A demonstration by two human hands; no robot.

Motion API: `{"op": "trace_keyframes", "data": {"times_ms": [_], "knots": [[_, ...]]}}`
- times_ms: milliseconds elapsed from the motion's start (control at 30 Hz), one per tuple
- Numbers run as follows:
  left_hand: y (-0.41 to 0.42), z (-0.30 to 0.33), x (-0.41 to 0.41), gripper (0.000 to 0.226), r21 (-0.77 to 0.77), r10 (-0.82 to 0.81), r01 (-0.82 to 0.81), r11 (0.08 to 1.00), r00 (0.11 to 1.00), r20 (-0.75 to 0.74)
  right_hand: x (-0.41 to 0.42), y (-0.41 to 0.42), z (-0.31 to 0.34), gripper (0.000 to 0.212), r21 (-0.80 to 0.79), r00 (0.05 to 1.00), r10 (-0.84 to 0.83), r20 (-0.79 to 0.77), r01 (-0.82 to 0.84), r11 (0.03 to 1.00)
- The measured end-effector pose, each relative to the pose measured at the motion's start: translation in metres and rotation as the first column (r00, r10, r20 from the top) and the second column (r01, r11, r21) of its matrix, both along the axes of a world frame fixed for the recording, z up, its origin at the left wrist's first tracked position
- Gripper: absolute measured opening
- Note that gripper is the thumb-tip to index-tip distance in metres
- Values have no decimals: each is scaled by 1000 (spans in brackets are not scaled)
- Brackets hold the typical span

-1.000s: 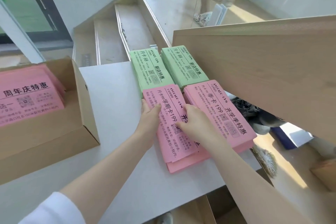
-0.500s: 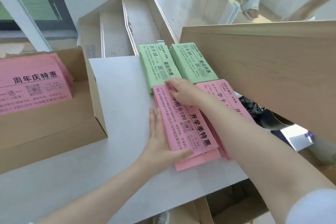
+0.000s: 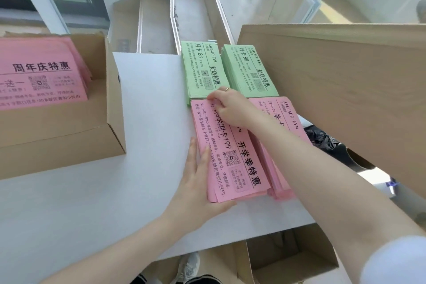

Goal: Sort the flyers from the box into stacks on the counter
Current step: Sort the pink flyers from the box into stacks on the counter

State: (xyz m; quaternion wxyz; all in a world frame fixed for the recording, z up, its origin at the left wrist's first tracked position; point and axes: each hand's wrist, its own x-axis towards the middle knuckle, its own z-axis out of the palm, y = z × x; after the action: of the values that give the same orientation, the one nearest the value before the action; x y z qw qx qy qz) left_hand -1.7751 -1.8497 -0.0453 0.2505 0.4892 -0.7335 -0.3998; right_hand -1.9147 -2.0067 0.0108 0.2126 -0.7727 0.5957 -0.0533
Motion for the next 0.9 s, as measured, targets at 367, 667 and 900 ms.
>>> {"op": "trace_keyframes", "data": {"times_ms": [367, 667, 900], "knots": [[3, 4, 5, 124, 51, -42, 46, 998, 996, -80, -20, 67, 20, 41, 66, 869, -352, 349, 351, 934], [4, -2, -8, 126, 30, -12, 16, 999, 991, -135, -23, 155, 23, 49, 205, 856, -488, 172, 454, 867], [4, -4, -12, 124, 15, 15, -13, 1000, 986, -167, -6, 160, 17, 36, 209, 832, -522, 189, 485, 849]]}}
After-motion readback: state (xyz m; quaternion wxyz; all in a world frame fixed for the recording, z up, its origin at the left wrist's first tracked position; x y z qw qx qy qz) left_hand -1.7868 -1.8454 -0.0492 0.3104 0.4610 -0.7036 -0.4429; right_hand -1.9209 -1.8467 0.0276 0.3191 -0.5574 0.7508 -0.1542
